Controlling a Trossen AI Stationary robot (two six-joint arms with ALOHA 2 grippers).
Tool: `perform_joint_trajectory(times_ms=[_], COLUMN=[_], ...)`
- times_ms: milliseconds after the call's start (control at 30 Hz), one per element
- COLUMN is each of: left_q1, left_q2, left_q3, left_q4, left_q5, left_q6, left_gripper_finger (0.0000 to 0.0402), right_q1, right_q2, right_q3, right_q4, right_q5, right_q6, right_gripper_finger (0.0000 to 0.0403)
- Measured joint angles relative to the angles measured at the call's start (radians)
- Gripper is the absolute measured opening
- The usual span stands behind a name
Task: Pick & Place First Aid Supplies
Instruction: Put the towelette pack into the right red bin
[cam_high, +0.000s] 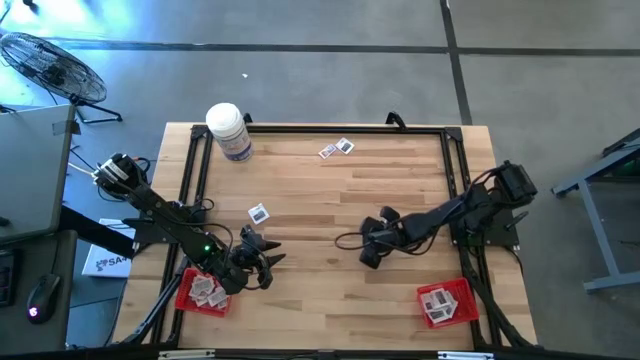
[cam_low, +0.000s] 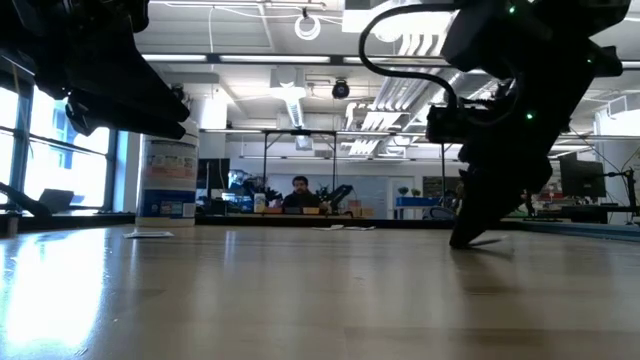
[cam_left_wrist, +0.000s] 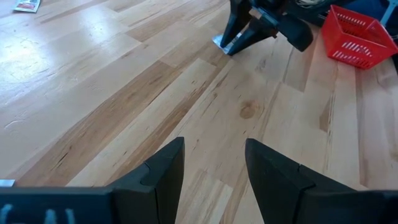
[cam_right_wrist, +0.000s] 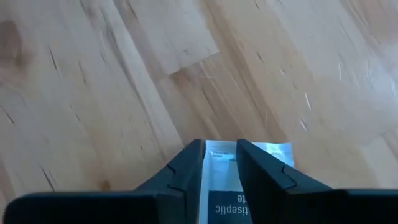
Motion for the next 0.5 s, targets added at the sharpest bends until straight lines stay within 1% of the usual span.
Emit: perform_joint_trajectory(times_ms=[200,400,500], left_q1=[0.000,0.000,0.000], left_q2=[0.000,0.000,0.000], left_q3=[0.000,0.000,0.000], left_q4=[-0.003,-0.004,-0.003], left_q5=[0.000,0.000,0.000], left_q6=[0.000,0.000,0.000], left_gripper_finger=[0.0168,0.0168,0.0168], right_q1=[-0.005,-0.005,-0.005], right_q2=[0.009,0.011,0.011], right_q3=[0.000,0.000,0.000], right_q4=[-0.029,-0.037,-0.038], right_q5=[-0.016,-0.015,-0.013], right_q6=[0.011,0.021,0.051], right_gripper_finger=[0.0063,0.0011,0.0005])
